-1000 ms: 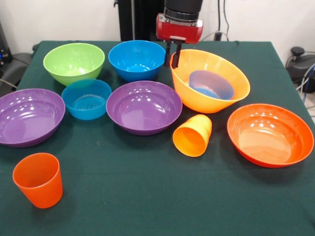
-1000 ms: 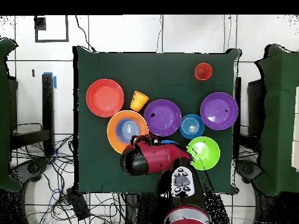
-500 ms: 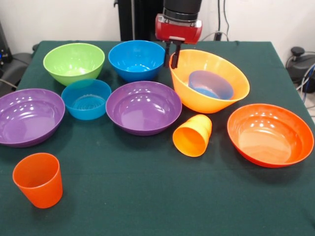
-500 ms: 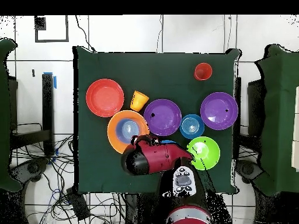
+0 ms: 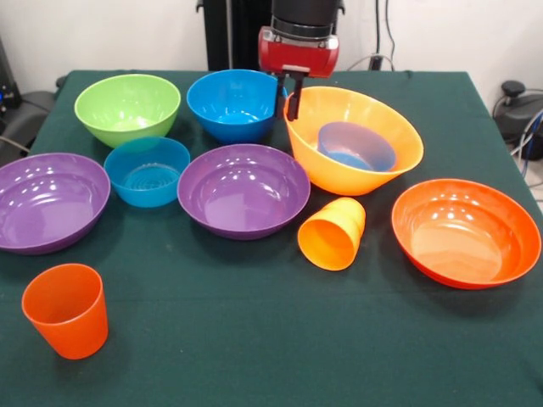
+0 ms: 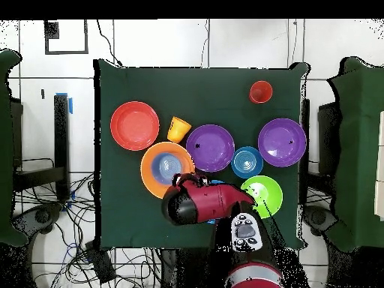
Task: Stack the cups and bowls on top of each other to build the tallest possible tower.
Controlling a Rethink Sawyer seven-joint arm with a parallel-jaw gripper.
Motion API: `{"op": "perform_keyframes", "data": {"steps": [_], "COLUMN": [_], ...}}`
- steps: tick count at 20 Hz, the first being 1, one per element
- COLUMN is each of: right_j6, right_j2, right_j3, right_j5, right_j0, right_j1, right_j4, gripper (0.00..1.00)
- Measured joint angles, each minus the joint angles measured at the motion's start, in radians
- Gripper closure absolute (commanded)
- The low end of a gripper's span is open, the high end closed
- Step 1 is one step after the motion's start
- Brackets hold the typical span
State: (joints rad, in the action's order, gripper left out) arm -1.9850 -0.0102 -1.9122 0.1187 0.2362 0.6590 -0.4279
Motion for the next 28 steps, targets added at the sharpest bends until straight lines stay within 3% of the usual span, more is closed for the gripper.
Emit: {"op": "perform_keyframes", "data": {"steps": [28], "right_j6": [0.000], "right_j2": [0.030], "right_j3": [0.000], "right_j5": [0.000], "right_j0": [0.046], "right_j1": [0.000], "right_j4": [-0.031], "gripper": [1.00]}}
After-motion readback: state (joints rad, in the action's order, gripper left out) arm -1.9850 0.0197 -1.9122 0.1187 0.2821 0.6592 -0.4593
